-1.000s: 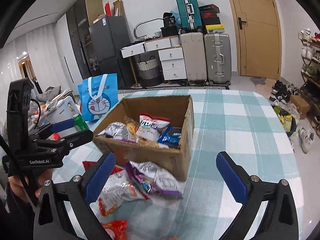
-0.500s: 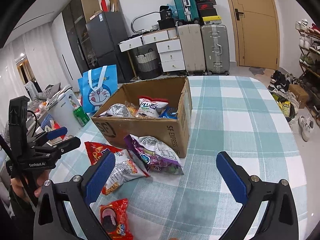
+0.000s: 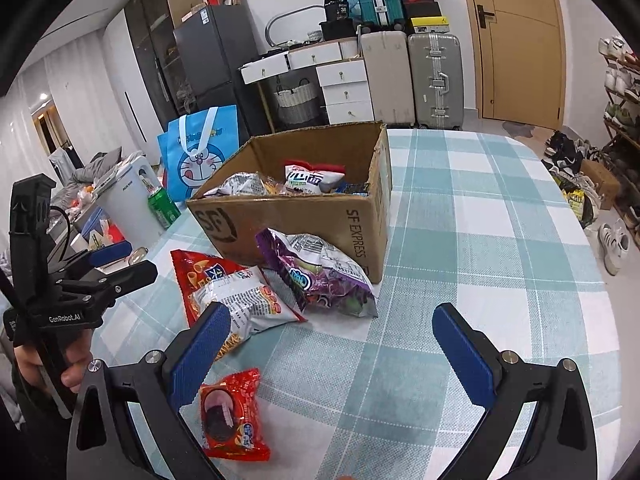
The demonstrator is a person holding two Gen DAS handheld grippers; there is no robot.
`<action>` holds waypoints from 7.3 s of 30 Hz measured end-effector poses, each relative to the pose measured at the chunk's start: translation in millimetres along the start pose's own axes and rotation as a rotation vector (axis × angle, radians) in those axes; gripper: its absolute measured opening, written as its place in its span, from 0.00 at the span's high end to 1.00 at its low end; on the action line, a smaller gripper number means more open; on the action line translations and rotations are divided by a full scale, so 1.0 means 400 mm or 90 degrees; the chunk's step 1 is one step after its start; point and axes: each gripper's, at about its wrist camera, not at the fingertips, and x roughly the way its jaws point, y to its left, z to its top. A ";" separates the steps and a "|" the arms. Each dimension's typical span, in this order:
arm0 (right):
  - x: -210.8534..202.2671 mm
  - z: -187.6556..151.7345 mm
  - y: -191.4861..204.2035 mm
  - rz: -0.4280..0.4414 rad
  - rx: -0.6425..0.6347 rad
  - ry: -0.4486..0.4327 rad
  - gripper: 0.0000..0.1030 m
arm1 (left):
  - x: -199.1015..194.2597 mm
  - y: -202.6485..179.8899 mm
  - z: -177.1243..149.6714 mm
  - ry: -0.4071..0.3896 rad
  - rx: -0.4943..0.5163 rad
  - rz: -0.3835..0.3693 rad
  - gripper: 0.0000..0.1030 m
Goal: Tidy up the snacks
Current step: 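Move the right gripper to the purple bag while the left moves to the red chip bag, then grasp the purple bag with the right gripper while the left grasps the red chip bag, then lift both held bags and carry them over the cardboard box, then lower both bags into the box and open both grippers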
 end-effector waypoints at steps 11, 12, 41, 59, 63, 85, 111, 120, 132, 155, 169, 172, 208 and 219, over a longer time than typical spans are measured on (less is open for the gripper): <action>0.050 -0.007 -0.024 -0.007 0.019 0.020 0.00 | 0.040 0.032 -0.002 0.018 -0.019 0.016 0.01; 0.054 -0.007 -0.024 -0.006 0.019 0.021 0.00 | 0.044 0.036 -0.003 0.021 -0.021 0.016 0.01; 0.210 0.024 0.006 -0.038 -0.008 0.029 0.02 | 0.141 0.071 -0.020 0.061 -0.037 0.041 0.01; 0.184 0.014 0.042 -0.021 -0.043 0.003 0.58 | 0.166 0.063 -0.033 0.066 -0.033 0.044 0.01; 0.152 0.019 0.046 -0.019 -0.043 -0.011 0.58 | 0.180 0.064 -0.035 0.071 -0.038 0.040 0.01; 0.114 0.022 0.024 -0.014 -0.033 -0.017 0.58 | 0.259 0.068 -0.034 0.098 -0.099 -0.117 0.46; 0.090 0.030 0.024 0.013 -0.023 -0.036 0.58 | 0.120 0.115 -0.022 0.009 -0.107 -0.110 0.67; 0.060 0.038 0.035 0.023 -0.020 -0.056 0.58 | 0.023 0.114 0.013 -0.050 -0.094 -0.102 0.67; 0.030 0.047 0.032 0.023 -0.009 -0.079 0.58 | -0.061 0.070 0.028 -0.094 -0.069 -0.100 0.67; 0.001 0.094 0.007 0.022 0.007 -0.106 0.58 | -0.065 0.001 0.115 -0.124 -0.057 -0.113 0.67; 0.038 0.177 0.023 0.019 0.008 -0.109 0.58 | 0.021 -0.037 0.207 -0.116 -0.051 -0.090 0.67; 0.043 0.192 0.020 0.027 0.016 -0.108 0.58 | 0.043 -0.038 0.218 -0.109 -0.054 -0.086 0.67; 0.166 0.278 0.036 0.017 0.027 -0.051 0.52 | 0.217 -0.049 0.279 -0.065 -0.025 -0.040 0.63; 0.119 0.259 -0.018 0.009 0.040 -0.068 0.07 | 0.165 -0.037 0.263 -0.063 -0.011 -0.028 0.01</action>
